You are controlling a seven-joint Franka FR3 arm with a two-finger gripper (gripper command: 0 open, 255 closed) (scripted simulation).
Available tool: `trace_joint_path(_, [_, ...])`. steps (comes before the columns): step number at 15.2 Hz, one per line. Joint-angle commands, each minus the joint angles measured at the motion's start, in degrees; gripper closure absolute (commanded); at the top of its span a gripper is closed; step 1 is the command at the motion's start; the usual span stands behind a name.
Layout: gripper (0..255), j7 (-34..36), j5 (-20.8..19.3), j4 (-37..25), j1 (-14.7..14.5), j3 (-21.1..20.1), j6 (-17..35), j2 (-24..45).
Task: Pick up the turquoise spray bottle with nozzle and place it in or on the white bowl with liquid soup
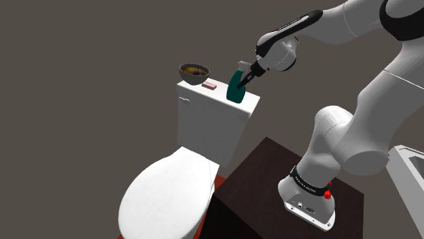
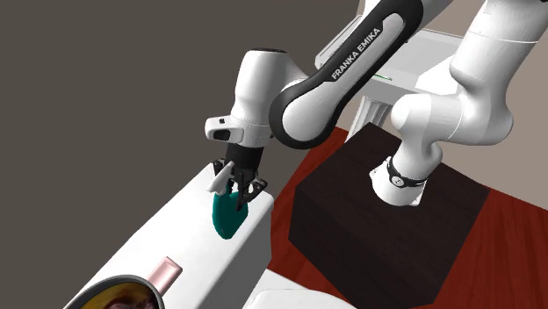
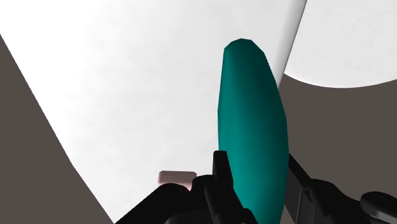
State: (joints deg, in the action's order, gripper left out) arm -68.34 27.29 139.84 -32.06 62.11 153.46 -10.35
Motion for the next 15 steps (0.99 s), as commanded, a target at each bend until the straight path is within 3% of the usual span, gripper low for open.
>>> trace_joint_path(1, [255, 1.48, -1.74, -0.10, 1.20, -1.13, -0.43, -0.78])
trace_joint_path(7, [255, 8.42, -9.51, -1.35, 7.06, -6.80, -3.80, -4.54])
trace_joint_path(15, [255, 14.58, -15.70, -4.12, 11.86, -11.92, -9.21, -8.20])
